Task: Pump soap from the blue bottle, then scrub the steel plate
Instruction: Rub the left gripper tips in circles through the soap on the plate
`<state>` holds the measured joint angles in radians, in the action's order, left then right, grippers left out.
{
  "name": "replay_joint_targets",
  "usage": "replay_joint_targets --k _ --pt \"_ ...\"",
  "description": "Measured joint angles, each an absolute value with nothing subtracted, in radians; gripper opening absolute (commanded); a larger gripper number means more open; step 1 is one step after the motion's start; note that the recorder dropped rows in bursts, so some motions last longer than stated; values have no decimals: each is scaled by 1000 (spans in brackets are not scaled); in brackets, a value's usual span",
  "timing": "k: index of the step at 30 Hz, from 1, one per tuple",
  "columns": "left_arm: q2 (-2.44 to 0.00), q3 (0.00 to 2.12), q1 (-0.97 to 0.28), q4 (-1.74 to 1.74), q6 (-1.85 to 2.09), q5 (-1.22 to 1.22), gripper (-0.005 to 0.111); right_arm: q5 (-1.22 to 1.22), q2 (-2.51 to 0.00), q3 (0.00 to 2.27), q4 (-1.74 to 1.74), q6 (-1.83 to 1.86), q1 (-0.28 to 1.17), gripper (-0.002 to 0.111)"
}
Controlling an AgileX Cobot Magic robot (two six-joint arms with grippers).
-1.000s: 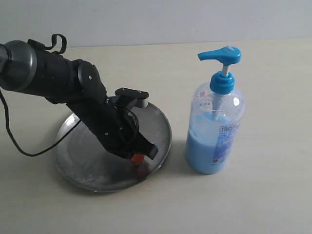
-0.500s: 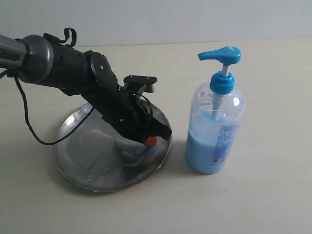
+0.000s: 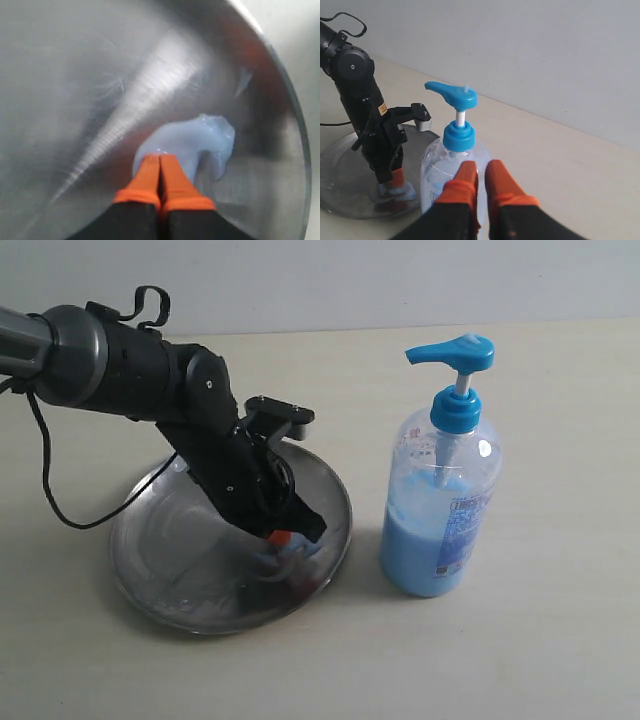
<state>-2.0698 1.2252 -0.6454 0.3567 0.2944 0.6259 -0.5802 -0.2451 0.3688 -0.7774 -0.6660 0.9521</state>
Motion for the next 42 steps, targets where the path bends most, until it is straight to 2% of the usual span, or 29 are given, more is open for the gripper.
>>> replay_joint_targets --k 8,20,28,42 --pt "-2065 1230 -645 396 288 761 0 -580 -245 369 -777 -666 952 9" --pt "-2075 1226 -645 585 376 630 0 -578 -245 369 -777 -666 952 9" --pt "-2075 1226 -645 577 406 568 0 -578 -245 369 -777 -666 952 9" --pt "-2075 1226 -628 467 386 606 0 -578 -245 369 -777 -666 952 9"
